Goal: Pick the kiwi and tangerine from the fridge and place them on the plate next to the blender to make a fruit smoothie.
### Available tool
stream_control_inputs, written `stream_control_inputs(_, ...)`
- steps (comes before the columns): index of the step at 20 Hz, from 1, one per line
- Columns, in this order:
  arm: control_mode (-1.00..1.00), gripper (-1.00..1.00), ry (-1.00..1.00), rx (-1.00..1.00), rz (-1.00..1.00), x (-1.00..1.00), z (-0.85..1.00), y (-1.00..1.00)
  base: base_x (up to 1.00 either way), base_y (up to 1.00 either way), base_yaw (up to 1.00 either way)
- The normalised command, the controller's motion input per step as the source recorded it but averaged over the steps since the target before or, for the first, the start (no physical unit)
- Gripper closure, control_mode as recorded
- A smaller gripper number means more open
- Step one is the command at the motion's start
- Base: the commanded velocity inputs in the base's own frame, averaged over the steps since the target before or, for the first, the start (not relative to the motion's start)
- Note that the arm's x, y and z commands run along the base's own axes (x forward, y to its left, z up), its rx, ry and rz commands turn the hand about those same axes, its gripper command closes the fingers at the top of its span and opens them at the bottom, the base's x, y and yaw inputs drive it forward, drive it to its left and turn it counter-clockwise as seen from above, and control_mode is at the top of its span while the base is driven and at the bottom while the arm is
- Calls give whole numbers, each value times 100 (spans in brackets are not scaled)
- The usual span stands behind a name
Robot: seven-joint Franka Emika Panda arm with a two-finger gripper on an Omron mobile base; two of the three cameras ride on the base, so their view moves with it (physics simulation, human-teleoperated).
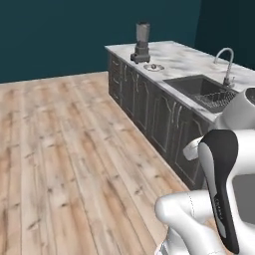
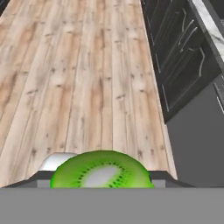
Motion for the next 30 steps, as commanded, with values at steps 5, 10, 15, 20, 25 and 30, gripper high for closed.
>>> stream_control_inputs(5,100,100,0,0,0,0,0,0,100,44,-35)
stream_control_inputs(10,100,100,0,0,0,0,0,0,100,61,-35)
stream_control_inputs(15,100,100,0,0,0,0,0,0,100,73,-35)
stream_control_inputs(20,100,100,0,0,0,0,0,0,100,90,-37)
stream_control_inputs(25,100,100,0,0,0,0,0,0,100,100,-36)
stream_control_inputs(30,100,100,0,0,0,0,0,0,100,96,-35)
